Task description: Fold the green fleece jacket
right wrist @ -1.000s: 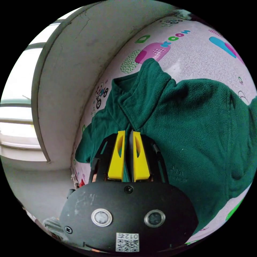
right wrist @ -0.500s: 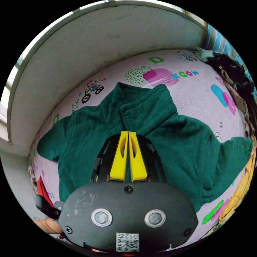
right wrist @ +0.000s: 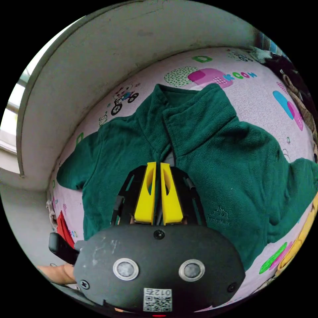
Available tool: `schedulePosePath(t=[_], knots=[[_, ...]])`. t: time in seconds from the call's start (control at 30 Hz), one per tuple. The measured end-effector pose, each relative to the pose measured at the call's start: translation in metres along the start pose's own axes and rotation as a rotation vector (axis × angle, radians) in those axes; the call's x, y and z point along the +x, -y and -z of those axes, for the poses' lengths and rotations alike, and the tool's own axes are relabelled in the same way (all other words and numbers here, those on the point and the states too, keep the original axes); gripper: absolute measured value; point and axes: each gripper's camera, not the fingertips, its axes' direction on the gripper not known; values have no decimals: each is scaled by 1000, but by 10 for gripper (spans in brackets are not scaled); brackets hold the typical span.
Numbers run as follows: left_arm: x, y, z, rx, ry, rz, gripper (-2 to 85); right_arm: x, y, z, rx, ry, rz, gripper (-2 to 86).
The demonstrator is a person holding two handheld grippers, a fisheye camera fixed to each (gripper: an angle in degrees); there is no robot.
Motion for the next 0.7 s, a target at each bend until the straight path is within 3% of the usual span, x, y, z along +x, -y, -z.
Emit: schedulePosePath(t=[0.13, 0.23, 0.4, 0.53, 0.7], knots=[[11, 1, 4, -11, 26, -25, 7, -57, -20, -20, 5, -305, 261, -2], [15, 0, 7, -9, 27, -22, 7, -77, -33, -34, 47, -390, 309, 5], [17, 1, 22, -11, -4, 7, 7, -69, -39, -24, 29, -258, 210, 55], [34, 0, 57, 114, 90, -16, 7, -63, -73, 2, 104, -204, 182, 48], [40, -3, 62, 96, 209, 11, 7, -62, -113, -15, 45, -122, 179, 22]])
